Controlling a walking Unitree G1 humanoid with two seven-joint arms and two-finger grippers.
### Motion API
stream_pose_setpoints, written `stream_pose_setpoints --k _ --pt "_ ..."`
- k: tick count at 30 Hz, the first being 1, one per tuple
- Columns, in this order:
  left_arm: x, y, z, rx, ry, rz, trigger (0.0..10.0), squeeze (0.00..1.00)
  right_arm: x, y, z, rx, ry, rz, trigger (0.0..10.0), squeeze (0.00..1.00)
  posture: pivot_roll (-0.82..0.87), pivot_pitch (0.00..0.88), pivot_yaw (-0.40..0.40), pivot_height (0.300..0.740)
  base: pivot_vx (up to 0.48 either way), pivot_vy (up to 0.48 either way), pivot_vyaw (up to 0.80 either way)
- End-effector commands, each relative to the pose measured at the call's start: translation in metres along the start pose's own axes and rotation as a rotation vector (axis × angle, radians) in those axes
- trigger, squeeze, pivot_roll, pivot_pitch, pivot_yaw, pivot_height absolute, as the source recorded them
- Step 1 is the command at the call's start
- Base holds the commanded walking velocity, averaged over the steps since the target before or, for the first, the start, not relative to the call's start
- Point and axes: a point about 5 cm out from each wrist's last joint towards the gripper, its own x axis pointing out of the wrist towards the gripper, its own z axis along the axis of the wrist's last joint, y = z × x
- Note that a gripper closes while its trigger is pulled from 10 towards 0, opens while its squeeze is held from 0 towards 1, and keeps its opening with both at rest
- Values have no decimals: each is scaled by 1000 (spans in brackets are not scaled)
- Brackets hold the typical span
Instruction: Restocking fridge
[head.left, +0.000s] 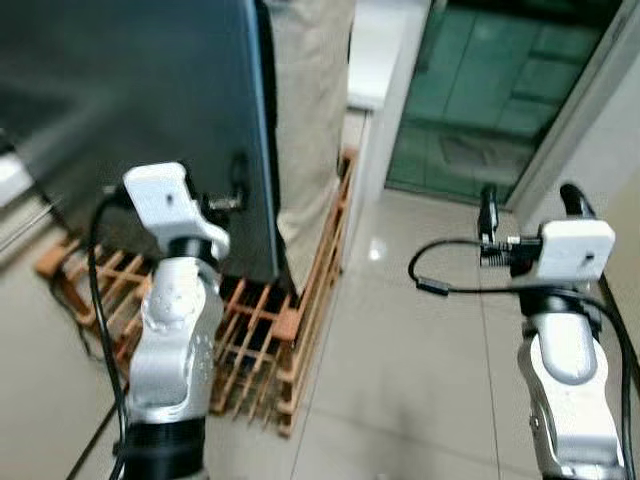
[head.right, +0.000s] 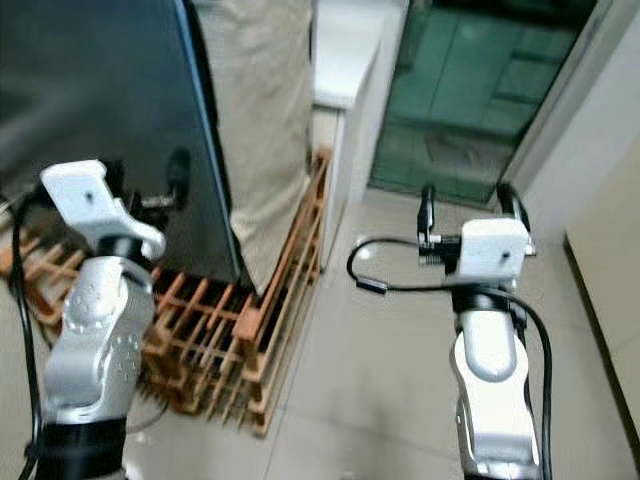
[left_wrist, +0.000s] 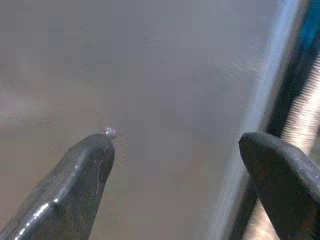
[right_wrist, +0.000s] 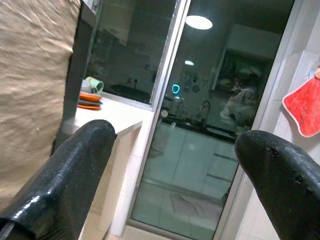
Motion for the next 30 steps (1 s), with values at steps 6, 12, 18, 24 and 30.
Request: stream_pose_setpoints --k 6,12,18,24,30 --pt "9 -33 -11 -23 161 -207 10000 0 3 -8 -1 30 28 -38 10000 75 -176 0 -6 740 0 0 0" --pt "12 -31 -2 6 148 -180 10000 0 9 -15 -1 41 41 -51 10000 75 -184 0 -1 740 0 0 0" --pt "17 -25 1 27 137 -132 10000 0 8 -16 -6 43 64 -52 10000 71 -184 0 -1 740 0 0 0" --pt "21 -23 2 19 136 -101 10000 0 7 -14 -7 49 73 -51 10000 67 -183 0 1 740 0 0 0" --pt "23 -22 0 -41 149 -71 10000 0 6 -15 -8 46 83 -51 10000 71 -188 0 2 740 0 0 0"
